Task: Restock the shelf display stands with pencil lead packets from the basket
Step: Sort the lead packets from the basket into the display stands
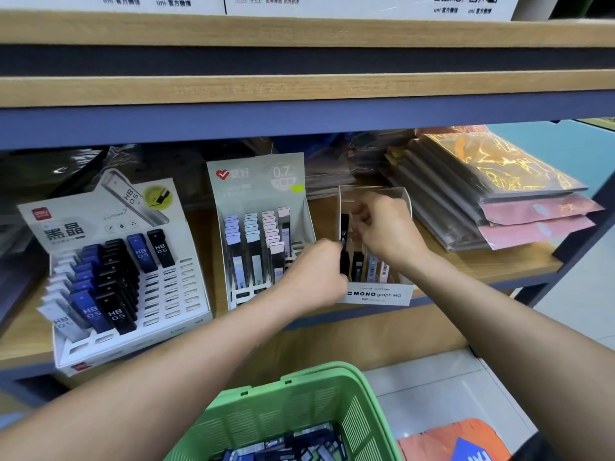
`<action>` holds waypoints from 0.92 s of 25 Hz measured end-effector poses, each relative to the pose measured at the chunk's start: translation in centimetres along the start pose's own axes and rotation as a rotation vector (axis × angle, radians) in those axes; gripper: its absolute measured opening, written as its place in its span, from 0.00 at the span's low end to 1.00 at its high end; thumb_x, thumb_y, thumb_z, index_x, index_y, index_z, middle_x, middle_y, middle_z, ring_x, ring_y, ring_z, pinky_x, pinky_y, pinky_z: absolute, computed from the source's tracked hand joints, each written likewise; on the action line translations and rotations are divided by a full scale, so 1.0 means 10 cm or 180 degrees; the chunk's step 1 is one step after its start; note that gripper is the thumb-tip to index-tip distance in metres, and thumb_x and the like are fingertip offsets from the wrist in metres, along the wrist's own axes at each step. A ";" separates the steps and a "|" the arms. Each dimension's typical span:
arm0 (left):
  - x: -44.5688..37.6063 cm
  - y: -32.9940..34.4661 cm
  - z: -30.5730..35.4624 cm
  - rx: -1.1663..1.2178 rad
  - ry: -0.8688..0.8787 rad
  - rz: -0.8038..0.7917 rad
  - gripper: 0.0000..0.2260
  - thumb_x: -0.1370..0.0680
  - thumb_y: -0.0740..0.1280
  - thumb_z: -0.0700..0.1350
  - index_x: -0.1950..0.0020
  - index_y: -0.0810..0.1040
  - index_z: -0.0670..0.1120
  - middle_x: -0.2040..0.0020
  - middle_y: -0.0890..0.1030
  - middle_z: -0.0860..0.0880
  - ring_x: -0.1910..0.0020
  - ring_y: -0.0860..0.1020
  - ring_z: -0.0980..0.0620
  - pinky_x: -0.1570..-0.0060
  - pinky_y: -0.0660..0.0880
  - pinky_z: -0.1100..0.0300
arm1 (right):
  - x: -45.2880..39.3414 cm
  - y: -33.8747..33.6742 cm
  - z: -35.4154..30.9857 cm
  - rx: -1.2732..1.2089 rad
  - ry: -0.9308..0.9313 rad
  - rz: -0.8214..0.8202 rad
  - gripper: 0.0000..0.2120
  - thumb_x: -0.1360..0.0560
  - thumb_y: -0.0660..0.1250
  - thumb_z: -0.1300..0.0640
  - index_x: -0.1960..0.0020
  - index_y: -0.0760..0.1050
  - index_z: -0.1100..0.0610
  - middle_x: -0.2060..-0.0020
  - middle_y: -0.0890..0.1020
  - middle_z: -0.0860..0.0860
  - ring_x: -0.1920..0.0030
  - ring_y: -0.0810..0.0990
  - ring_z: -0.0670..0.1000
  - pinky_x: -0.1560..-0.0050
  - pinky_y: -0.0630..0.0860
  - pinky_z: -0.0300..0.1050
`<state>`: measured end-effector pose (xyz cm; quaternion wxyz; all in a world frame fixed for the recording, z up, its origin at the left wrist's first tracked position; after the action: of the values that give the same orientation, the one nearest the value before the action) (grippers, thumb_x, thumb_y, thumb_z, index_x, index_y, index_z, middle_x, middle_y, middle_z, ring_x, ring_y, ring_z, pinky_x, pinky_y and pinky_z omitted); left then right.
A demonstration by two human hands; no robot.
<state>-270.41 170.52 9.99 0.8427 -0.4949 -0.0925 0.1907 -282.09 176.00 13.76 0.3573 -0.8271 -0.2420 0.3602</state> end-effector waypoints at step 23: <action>2.02 2.07 -2.00 -0.0534 -0.1153 -0.2147 0.09 0.23 0.67 0.36 0.42 0.77 0.41 0.47 0.80 0.44 0.48 0.80 0.46 0.47 0.80 0.54 | 2.82 2.50 -0.02 0.0957 0.0090 -0.3745 0.10 0.23 0.62 0.69 0.47 0.75 0.56 0.52 0.78 0.52 0.53 0.78 0.51 0.48 0.79 0.43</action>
<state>-249.86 171.91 -18.57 0.7847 -0.4623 -0.4124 -0.0210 -260.82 178.79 -17.21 0.6126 -0.4997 -0.6002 0.1214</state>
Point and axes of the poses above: each hand's wrist, its own x-axis away from the middle knuckle, its own y-axis out of the palm, z = x × y, the point moved 8 cm from there along -x, towards the middle knuckle
